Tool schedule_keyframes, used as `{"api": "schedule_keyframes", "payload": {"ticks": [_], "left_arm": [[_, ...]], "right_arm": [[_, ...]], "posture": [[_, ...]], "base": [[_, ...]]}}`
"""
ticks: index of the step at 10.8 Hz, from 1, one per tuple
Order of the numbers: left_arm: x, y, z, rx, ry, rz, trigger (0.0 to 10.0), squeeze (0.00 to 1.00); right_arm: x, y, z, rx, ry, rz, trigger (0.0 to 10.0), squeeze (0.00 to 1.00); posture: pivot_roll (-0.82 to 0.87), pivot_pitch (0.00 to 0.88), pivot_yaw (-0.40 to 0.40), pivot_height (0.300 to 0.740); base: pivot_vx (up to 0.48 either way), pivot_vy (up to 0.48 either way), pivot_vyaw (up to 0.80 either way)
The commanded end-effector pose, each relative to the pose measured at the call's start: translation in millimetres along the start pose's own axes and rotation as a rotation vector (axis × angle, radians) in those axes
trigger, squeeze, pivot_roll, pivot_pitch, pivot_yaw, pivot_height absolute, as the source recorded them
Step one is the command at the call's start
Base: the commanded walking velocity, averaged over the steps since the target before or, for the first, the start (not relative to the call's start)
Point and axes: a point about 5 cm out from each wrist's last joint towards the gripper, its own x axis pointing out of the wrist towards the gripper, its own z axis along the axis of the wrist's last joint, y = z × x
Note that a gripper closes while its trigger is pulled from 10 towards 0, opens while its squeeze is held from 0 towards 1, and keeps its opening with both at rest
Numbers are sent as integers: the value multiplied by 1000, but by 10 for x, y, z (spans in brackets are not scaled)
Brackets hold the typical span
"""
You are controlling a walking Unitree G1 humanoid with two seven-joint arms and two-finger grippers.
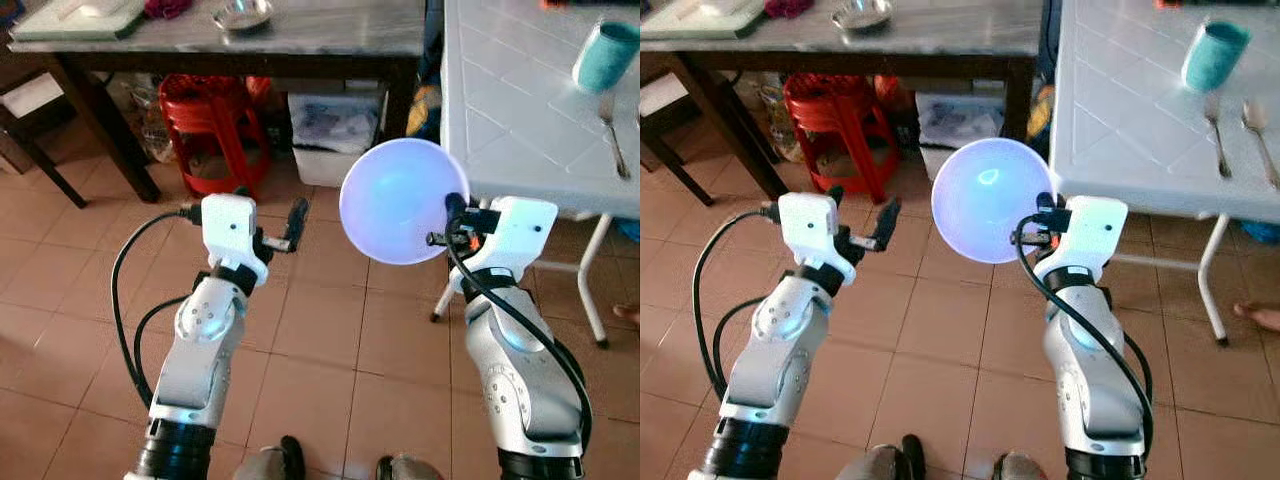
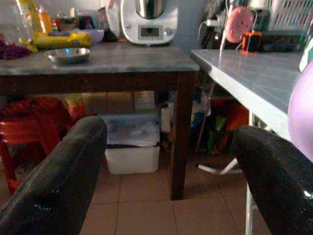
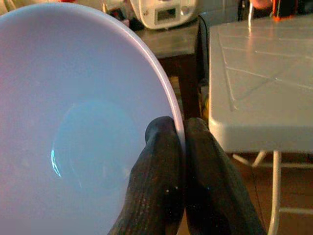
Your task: Setting the table
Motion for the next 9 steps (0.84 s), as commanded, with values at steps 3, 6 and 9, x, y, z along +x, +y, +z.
{"api": "schedule_keyframes", "payload": {"ticks": [3, 6, 9], "left_arm": [[2, 20, -44, -13, 14, 3, 10000, 0], [35, -26, -57, -21, 12, -15, 10000, 0], [16, 24, -66, -1, 23, -25, 10000, 0]], "right_arm": [[-3, 38, 27, -9, -17, 20, 10000, 0], [4, 18, 36, -19, -23, 15, 10000, 0], [-23, 12, 21, -16, -17, 5, 10000, 0]], "posture": [[-177, 170, 80, 740], [-188, 163, 81, 740], [-191, 190, 86, 740]], "base": [[346, 0, 0], [354, 0, 0], [355, 0, 0]]}}
